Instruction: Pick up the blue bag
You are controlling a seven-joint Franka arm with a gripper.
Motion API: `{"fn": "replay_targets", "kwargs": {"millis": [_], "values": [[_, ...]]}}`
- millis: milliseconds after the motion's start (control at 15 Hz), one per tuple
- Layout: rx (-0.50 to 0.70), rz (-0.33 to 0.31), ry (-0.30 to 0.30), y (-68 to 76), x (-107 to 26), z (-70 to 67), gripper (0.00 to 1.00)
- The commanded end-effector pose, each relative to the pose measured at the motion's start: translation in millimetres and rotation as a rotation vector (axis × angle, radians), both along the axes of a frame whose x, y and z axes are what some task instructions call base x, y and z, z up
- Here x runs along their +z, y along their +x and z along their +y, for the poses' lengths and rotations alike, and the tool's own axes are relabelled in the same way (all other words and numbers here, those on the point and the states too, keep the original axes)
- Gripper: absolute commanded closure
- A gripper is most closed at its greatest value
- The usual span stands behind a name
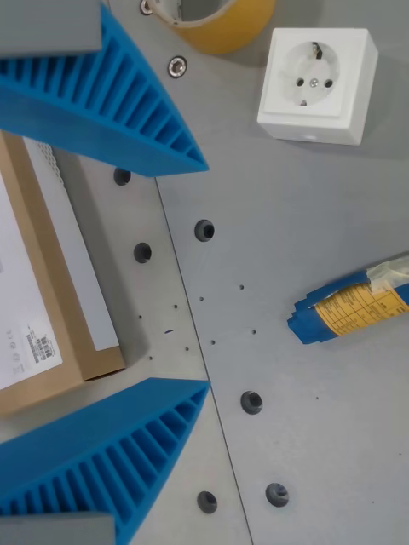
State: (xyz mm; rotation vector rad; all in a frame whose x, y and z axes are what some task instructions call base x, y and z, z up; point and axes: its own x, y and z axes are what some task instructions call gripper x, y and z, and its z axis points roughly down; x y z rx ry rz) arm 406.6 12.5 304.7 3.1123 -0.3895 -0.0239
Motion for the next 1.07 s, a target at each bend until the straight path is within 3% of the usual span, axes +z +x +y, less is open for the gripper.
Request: {"fn": "replay_targets", "kwargs": {"millis": [67, 1067], "values": [[0.081, -0.032, 0.001, 8.6, -13.8, -3.4, 0.0], [0.328, -0.051, -0.001, 58.4, -87.1, -24.3, 0.0]]}}
